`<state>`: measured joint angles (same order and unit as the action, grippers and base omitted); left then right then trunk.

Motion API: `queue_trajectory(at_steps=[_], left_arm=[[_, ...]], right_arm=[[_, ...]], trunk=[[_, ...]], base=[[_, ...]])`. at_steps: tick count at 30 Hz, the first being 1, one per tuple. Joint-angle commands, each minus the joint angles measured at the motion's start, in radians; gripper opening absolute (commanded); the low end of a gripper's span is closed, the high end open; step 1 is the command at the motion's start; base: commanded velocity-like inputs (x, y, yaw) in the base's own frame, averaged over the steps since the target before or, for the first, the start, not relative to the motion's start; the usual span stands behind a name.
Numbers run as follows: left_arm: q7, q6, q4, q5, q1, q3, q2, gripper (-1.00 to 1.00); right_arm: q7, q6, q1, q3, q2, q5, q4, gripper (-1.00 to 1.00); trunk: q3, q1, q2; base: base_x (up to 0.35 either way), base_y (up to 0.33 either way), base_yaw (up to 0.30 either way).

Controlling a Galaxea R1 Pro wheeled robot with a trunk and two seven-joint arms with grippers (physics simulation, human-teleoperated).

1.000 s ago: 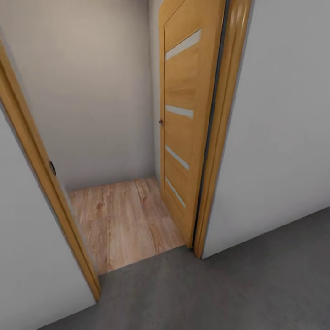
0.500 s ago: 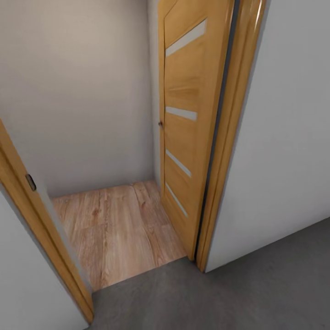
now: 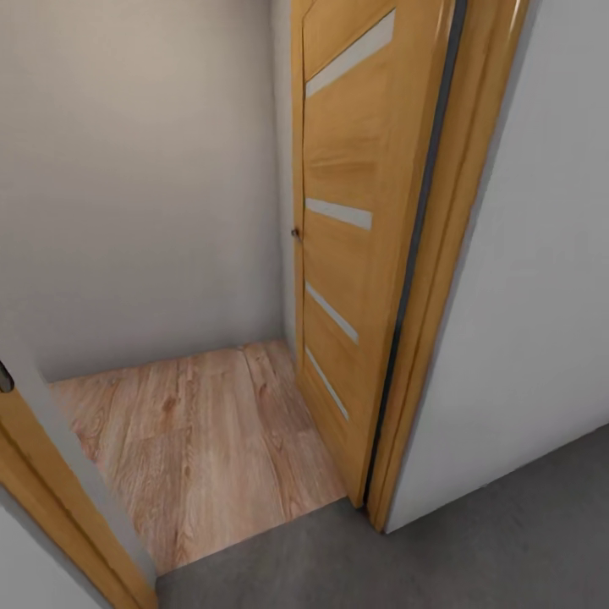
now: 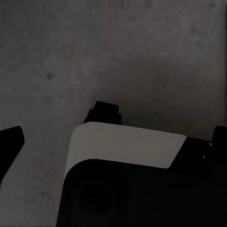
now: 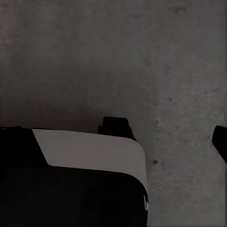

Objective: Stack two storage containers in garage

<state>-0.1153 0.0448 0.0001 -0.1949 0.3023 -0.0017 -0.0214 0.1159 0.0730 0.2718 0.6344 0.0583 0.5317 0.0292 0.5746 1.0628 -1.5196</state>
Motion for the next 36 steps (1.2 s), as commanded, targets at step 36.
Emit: queue_trajectory(at_steps=[36], left_arm=[[-0.003,0.002,0.000,-0.008,0.001,0.000,0.000,1.00]], right_arm=[[0.001,0.011,0.001,0.007,-0.007,0.010,0.003,1.00]], trunk=[[0.001,0.000,0.000]], base=[[0.309,0.000,0.107]])
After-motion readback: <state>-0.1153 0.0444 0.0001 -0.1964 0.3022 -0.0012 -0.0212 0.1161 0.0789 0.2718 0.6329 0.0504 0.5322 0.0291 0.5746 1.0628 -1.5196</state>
